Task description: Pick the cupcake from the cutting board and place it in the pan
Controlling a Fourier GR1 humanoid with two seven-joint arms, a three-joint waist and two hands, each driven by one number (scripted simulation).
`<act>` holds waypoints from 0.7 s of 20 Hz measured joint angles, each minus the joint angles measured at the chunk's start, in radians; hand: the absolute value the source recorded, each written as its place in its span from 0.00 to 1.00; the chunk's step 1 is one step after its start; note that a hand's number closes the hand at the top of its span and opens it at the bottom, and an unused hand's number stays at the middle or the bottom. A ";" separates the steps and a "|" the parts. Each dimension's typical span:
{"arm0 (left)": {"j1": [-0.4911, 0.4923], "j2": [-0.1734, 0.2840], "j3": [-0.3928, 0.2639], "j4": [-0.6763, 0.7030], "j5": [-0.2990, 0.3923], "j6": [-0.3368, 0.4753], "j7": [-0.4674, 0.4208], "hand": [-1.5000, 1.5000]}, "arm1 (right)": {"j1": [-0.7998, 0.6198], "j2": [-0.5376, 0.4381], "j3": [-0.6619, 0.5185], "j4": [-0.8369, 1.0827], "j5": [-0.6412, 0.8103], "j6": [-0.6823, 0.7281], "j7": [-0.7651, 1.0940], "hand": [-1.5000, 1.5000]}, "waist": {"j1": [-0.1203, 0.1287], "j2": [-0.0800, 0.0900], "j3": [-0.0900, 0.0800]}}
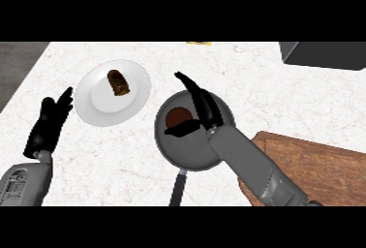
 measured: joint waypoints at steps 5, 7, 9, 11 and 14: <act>0.020 0.025 0.030 0.006 0.013 -0.010 -0.014 0.50 | -0.047 0.000 -0.048 0.059 -0.103 -0.030 -0.046 0.00 | -0.031 -0.007 -0.001; 0.033 0.033 0.039 -0.010 0.016 -0.010 0.000 0.50 | -0.065 0.000 -0.084 0.094 -0.124 -0.028 -0.064 0.00 | -0.049 -0.011 -0.001; 0.054 0.037 0.048 -0.019 0.020 -0.010 0.001 0.50 | -0.069 -0.022 -0.123 0.114 -0.138 -0.011 -0.083 0.00 | -0.067 -0.015 -0.002; 0.072 0.031 0.051 -0.026 0.017 -0.001 -0.008 0.50 | -0.068 -0.062 -0.161 0.119 -0.154 0.028 -0.096 0.00 | -0.082 -0.019 -0.002; 0.072 0.036 0.067 -0.006 0.019 0.003 -0.016 0.50 | -0.048 -0.142 -0.208 0.112 -0.173 0.107 -0.122 0.00 | -0.099 -0.022 -0.002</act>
